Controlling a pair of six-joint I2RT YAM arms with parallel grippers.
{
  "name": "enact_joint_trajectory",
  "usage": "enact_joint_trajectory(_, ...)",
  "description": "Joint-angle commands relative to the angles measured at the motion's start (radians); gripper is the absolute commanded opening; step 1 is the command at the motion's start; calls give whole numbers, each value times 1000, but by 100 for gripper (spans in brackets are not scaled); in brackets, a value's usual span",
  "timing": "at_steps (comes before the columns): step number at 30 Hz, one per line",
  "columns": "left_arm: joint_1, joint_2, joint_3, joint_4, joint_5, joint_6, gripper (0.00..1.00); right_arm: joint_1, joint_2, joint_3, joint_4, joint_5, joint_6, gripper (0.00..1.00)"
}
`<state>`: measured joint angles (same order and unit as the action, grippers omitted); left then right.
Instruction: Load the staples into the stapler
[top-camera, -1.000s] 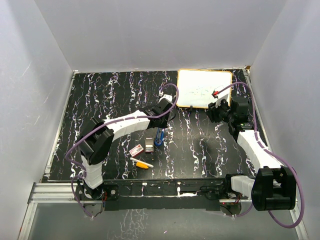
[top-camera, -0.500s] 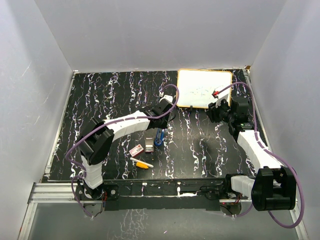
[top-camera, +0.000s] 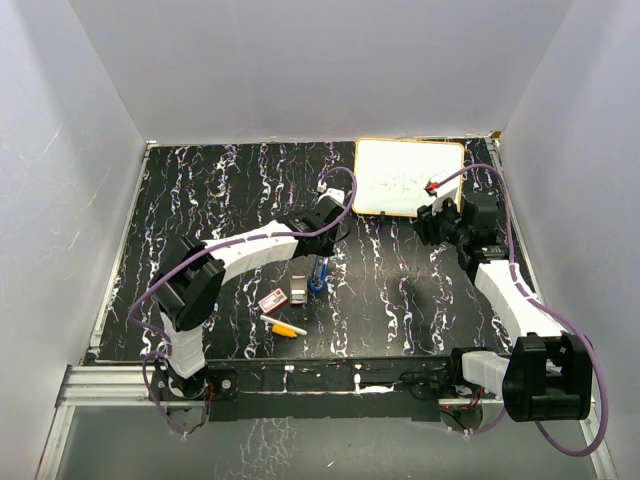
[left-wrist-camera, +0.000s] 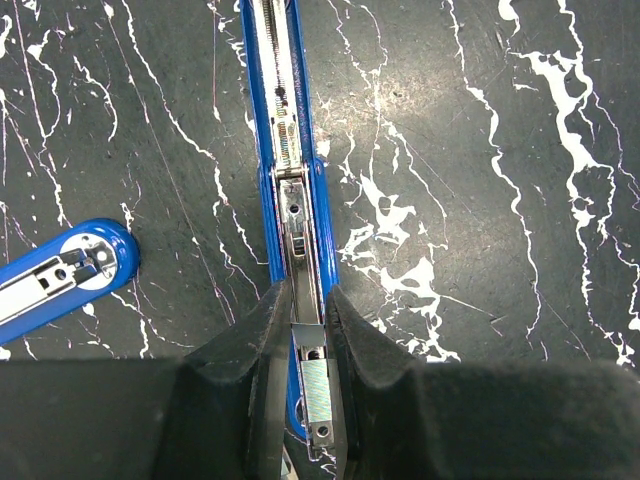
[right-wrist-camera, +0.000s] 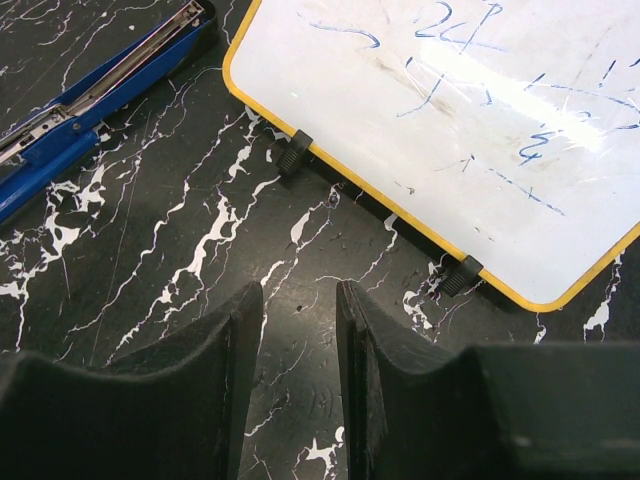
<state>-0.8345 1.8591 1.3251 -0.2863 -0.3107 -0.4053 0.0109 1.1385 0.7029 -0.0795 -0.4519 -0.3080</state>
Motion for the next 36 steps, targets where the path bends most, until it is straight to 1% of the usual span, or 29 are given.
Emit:
enact_joint_trajectory(1,-2,-50,0,-17,-16,-15,0,-6,-15,-5,33,-11,4,38)
enact_joint_trajectory(36,-15,13,82,-87,-58,-55,0,-6,-16,-8,30,-21,3,39)
